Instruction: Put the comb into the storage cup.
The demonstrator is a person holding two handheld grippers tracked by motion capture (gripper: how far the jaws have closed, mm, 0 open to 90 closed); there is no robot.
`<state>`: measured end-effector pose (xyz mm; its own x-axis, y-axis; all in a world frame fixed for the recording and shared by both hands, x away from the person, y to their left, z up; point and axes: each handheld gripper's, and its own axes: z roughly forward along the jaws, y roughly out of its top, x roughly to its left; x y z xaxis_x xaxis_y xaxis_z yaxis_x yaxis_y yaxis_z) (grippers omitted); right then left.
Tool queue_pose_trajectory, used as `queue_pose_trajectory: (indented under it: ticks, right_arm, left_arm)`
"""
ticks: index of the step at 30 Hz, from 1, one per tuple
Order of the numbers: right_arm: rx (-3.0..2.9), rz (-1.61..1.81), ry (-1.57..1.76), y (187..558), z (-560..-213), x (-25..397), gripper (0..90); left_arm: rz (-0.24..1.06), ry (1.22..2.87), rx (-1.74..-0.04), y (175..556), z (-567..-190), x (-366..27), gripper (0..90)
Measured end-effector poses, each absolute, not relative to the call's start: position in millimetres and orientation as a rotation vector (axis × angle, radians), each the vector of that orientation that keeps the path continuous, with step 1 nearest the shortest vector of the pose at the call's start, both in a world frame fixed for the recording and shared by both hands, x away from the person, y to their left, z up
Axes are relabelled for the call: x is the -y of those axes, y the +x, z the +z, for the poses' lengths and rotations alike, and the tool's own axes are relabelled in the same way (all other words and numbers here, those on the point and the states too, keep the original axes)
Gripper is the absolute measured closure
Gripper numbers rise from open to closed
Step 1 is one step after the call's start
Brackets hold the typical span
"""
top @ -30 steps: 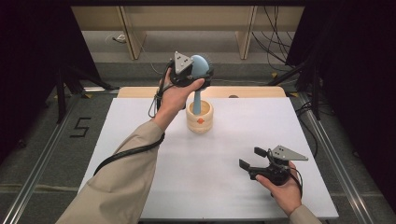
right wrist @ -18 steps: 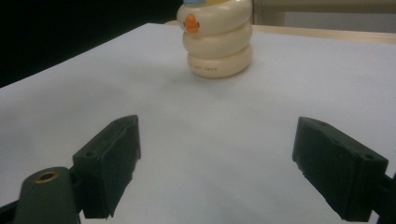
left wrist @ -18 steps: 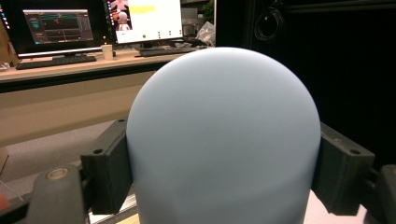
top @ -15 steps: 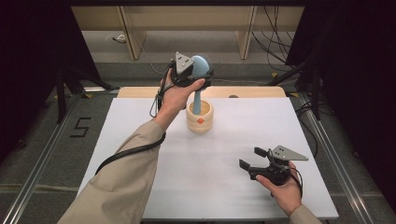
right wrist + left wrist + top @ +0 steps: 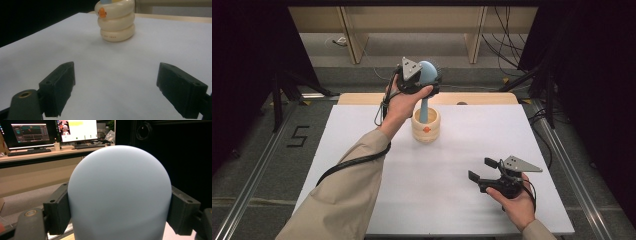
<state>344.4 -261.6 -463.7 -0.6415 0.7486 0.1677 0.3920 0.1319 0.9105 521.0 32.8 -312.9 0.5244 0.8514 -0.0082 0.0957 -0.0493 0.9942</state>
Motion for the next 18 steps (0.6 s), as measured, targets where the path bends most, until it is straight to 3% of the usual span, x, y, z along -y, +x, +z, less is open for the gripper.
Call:
queue_pose_trajectory:
  ticks: [18]
  right_arm:
    - [-2.088,1.515,1.105,344.4,-463.8,261.9,16.3]
  left_arm:
    - [0.742,1.535,-0.871,525.2,-326.0,-32.8,19.5]
